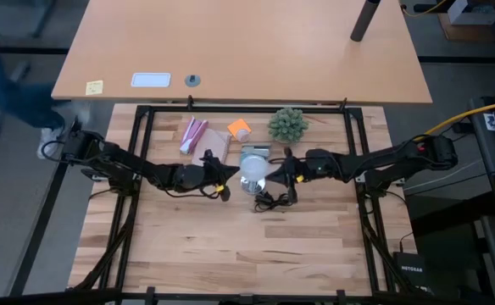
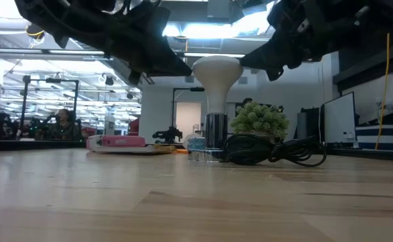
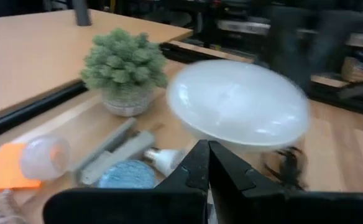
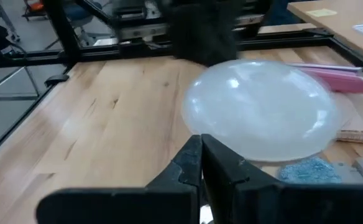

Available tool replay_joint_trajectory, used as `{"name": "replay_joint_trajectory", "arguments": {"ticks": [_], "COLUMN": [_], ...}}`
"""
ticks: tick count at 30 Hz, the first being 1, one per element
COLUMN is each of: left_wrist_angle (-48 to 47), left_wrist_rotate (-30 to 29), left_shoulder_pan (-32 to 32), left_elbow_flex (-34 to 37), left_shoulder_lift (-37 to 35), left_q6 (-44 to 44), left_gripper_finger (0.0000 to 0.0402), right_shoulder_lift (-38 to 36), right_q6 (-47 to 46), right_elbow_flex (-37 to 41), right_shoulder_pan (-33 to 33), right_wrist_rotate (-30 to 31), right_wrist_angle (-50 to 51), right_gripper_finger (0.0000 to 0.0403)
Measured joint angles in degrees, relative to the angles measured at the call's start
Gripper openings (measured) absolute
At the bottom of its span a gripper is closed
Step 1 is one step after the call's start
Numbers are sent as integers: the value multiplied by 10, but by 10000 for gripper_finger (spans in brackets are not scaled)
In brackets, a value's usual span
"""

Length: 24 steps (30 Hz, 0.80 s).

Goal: Screw lightbulb
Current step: Insert the lightbulb into the silver lamp socket

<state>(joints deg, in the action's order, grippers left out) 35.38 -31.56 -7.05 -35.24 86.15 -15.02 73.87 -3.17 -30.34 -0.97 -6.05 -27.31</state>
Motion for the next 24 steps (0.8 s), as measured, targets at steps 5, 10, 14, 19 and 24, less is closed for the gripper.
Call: {"name": "replay_joint_trajectory", "arguments": {"ticks": [5,10,14,19,24], "left_wrist_angle": [-2,-2,-4,-21,-17], "left_wrist_rotate": [-2,-7,-41,-42,-10], "left_shoulder_pan": [6,1,-12,-35,-59], "left_elbow_flex": [0,0,0,0,0], "left_shoulder_lift": [0,-4,-22,-55,-60], "left_q6": [-14,4,23,32,32], "left_gripper_finger": [0,0,0,0,0], "right_shoulder_lift": [0,-5,-37,-106,-136], "right_q6": [0,0,5,25,57], "right_elbow_flex": [0,0,0,0,-1], "right_shoulder_pan": [0,-1,-1,-1,-2], "right_wrist_rotate": [-6,-1,2,57,123], "right_wrist_angle": [1,3,26,95,94], "right_gripper_finger": [16,16,16,16,16]}}
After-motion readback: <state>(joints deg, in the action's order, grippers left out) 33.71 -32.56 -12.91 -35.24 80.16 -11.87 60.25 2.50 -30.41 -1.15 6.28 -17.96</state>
